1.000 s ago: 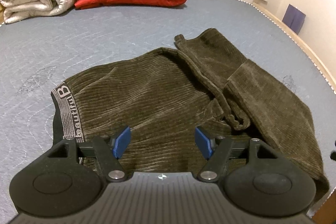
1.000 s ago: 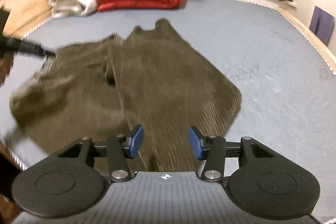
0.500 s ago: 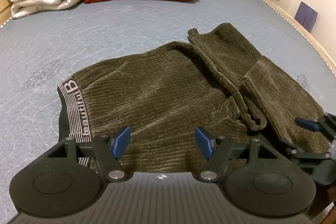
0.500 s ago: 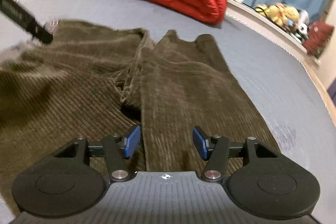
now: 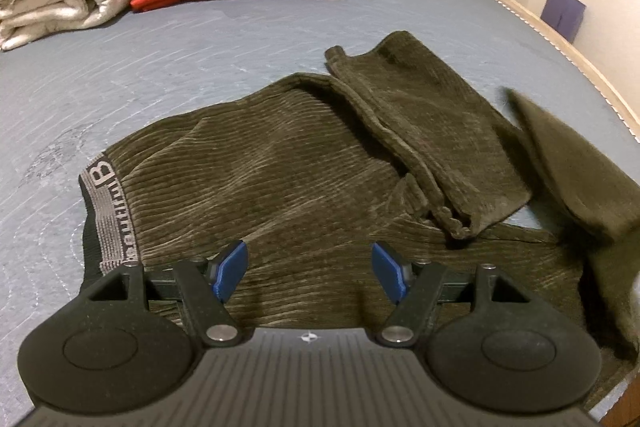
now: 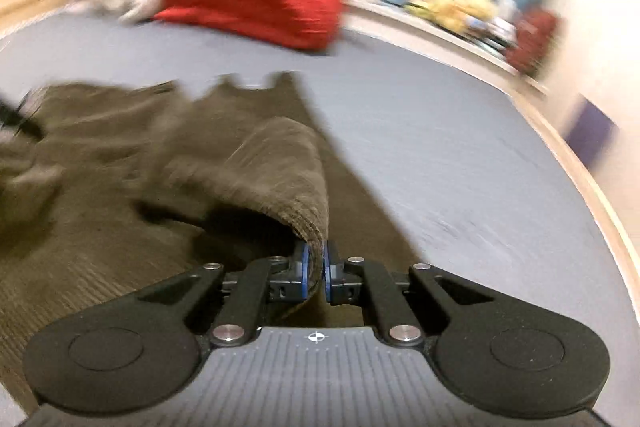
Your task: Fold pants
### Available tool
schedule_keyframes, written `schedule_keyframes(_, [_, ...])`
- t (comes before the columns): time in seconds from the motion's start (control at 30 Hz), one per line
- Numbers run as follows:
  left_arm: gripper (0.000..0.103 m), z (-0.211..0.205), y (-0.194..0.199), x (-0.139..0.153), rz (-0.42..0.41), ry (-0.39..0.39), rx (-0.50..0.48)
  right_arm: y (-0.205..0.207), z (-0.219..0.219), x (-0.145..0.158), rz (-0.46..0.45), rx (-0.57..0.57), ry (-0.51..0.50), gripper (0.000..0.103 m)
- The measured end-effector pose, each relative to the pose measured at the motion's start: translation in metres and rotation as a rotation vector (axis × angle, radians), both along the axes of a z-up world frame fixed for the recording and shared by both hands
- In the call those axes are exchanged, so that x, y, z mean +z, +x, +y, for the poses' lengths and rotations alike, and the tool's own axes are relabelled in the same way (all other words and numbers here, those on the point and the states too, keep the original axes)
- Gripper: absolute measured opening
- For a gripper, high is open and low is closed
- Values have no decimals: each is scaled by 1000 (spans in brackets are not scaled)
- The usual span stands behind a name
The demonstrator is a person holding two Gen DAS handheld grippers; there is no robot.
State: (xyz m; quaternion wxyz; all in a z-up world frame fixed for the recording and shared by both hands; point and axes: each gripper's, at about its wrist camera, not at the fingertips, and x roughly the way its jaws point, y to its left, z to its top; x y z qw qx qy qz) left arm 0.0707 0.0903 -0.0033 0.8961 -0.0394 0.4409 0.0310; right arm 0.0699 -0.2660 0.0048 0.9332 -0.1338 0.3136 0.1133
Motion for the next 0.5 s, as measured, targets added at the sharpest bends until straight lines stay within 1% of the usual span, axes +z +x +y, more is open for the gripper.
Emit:
schedule_keyframes(0.1, [74, -4, -4, 5, -10, -11, -16, -18, -77, -10, 62, -190, 10, 6])
schedule_keyframes(0.13, [74, -6, -5, 8, -16, -15, -22, -23, -102, -17, 103, -268, 1, 6])
schedule_keyframes(0.23, [74, -9, -7, 13, -28, -26, -33, -38, -168, -47, 263, -524, -41, 6])
schedule_keyframes(0.27, [74, -11, -7, 15, -31, -29, -35, -42, -182, -54, 301, -580, -53, 7])
schedule_keyframes(0.3, [74, -12, -7, 16, -32, -31, -36, -47, -196, -60, 339, -624, -35, 8])
schedule_keyframes(0.33, [74, -14, -7, 16, -33, -32, -38, -50, -205, -61, 354, -649, 6, 10])
schedule_keyframes(0.37, [74, -16, -7, 16, -32, -32, -39, -54, -214, -59, 349, -674, 61, 14])
schedule_keyframes(0.4, [74, -17, -7, 15, -30, -31, -40, -56, -219, -52, 321, -693, 91, 22])
schedule_keyframes(0.43, [74, -18, -7, 14, -28, -29, -42, -55, -220, -44, 286, -696, 104, 29])
schedule_keyframes(0.47, [74, -19, -6, 13, -25, -26, -44, -57, -220, -35, 239, -696, 112, 32])
schedule_keyframes(0.5, [74, -20, -6, 12, -23, -23, -44, -58, -220, -26, 194, -704, 114, 41])
